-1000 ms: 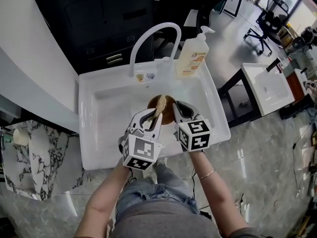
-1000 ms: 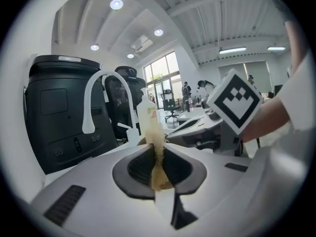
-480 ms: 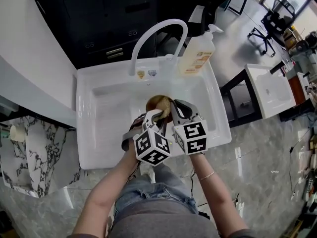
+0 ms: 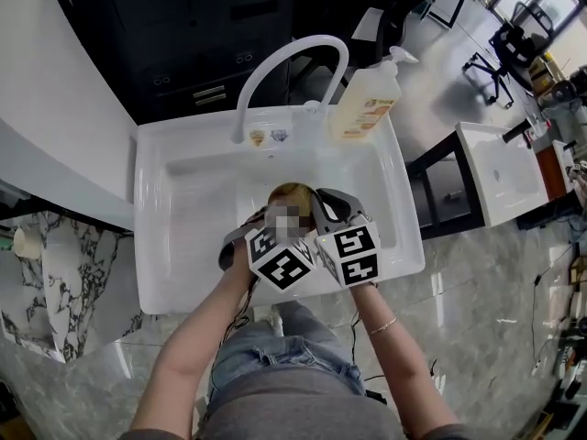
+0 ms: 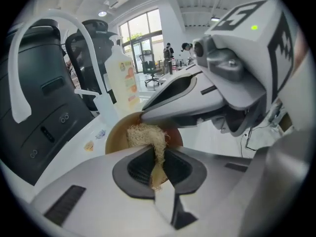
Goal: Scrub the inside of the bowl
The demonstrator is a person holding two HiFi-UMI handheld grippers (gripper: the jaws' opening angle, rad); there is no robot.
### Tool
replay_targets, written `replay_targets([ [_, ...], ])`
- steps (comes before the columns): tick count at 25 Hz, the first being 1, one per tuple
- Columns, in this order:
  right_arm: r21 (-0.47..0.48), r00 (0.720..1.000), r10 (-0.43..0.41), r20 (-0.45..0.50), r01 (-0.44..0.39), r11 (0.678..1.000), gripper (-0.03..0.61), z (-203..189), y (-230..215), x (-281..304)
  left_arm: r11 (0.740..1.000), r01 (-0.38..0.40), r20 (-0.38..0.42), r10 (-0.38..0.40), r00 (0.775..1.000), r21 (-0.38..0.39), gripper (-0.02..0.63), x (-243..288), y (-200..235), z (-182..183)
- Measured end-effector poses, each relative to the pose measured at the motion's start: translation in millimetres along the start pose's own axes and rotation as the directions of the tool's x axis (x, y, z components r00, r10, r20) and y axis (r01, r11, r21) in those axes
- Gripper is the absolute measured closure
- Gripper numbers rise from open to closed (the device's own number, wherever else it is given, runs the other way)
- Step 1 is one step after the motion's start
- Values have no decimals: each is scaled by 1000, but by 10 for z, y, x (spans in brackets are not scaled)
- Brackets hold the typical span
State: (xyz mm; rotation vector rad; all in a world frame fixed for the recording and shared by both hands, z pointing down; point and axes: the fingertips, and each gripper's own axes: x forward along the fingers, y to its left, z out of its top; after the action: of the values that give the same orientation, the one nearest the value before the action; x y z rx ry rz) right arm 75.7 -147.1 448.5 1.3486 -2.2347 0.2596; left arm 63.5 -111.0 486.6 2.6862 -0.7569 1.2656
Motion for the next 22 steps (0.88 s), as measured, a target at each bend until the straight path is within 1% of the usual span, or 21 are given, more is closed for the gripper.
replay_targets([
  [2,0,1000,9,-16,-9,1000,549,-39,-3,26,1000,28,-45,-28,999,-1,569,41,-14,-24],
  [4,6,999,17,-28,-17,1000,549,-72,-3,53,999,40,-82,-40,996,-4,569,70,-12,-49],
  [7,28,999,32,-40,-30,999,549,-113,-7,89,999,35,-129,-35,991,2,570,94,-3,-76],
  [9,37,998,40,-45,-38,999,549,-130,-20,102,999,29,-148,-23,989,35,570,108,-12,-74],
  [12,34,997,53,-52,-51,998,551,-139,-49,118,991,41,-147,-22,989,127,569,128,-44,-52],
  [14,39,996,68,-57,-66,997,551,-151,-73,126,982,74,-137,-50,989,172,569,131,-80,-47],
  [17,43,994,88,-61,-85,995,551,-171,-93,135,970,127,-130,-101,986,208,569,128,-132,-50],
  [20,46,993,105,-61,-103,994,549,-171,-77,154,951,193,-125,-167,978,241,571,120,-254,-43],
  [22,29,991,115,-66,-113,993,551,-158,-39,173,943,210,-129,-182,975,257,571,129,-322,-46],
])
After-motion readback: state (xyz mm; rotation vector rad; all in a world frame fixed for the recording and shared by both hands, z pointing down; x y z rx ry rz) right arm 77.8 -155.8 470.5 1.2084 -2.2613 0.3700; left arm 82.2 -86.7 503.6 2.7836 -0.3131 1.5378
